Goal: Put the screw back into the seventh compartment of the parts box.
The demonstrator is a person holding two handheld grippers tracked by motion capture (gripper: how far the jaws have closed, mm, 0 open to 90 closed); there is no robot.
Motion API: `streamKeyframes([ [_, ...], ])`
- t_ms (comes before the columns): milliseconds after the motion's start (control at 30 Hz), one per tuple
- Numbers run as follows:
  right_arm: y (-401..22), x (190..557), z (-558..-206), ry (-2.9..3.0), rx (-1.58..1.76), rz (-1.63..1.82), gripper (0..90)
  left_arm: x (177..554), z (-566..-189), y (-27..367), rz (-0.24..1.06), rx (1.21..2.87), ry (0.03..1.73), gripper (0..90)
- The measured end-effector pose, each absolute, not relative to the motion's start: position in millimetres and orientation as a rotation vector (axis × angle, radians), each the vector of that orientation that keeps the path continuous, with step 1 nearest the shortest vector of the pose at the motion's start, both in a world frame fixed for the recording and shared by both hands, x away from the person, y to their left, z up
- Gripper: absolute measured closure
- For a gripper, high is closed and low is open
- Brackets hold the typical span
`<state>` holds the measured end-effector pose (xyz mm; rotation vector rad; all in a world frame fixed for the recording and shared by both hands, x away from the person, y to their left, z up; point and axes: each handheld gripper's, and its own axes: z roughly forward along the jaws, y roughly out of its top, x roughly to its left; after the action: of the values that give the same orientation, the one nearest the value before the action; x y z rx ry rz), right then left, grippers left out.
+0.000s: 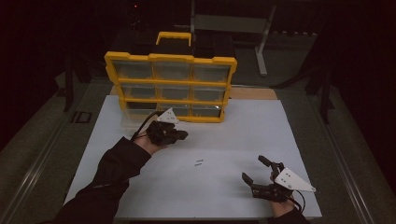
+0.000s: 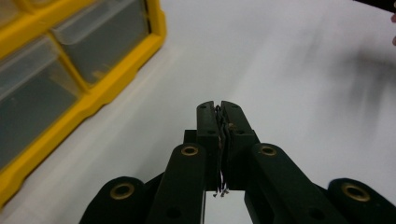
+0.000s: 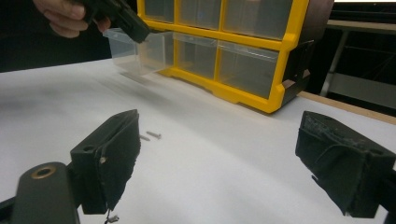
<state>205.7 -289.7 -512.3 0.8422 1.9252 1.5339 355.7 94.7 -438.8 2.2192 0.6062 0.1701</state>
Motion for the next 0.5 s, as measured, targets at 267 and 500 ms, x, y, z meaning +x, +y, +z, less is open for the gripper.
streamKeyframes([
  [267, -289, 206, -512, 1.927, 0.842, 1.537, 13.7, 359, -421, 118, 0.228, 2.174, 0.657, 86.3],
  [500, -289, 206, -512, 1.928, 0.839, 1.535, 13.7, 362, -409, 141, 0.299, 2.151, 0.722, 86.3],
])
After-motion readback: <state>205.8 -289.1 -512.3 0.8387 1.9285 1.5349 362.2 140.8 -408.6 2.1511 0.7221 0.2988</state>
